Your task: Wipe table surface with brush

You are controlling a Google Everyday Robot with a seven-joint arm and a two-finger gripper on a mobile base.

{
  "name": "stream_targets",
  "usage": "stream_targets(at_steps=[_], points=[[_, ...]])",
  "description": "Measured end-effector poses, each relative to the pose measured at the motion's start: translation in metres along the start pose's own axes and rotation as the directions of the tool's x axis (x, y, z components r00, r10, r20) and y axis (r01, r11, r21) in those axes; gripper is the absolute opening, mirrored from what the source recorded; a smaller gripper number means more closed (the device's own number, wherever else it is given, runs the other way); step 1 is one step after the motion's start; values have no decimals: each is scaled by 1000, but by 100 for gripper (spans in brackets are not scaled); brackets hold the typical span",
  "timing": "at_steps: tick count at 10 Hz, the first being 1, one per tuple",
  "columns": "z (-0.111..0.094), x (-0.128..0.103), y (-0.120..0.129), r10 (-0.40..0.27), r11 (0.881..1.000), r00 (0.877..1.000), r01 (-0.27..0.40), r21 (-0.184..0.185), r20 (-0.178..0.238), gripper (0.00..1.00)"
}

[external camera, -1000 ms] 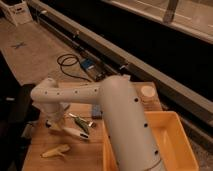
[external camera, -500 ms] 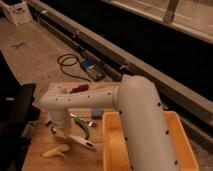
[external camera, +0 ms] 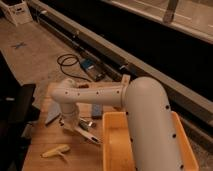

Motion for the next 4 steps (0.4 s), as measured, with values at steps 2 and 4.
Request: stream_targets(at_steps=[2,4], points=[[1,16,-13,-40,999,999,40,-6,6,0],[9,15,-34,-81,997,996,81,-5,21,0]])
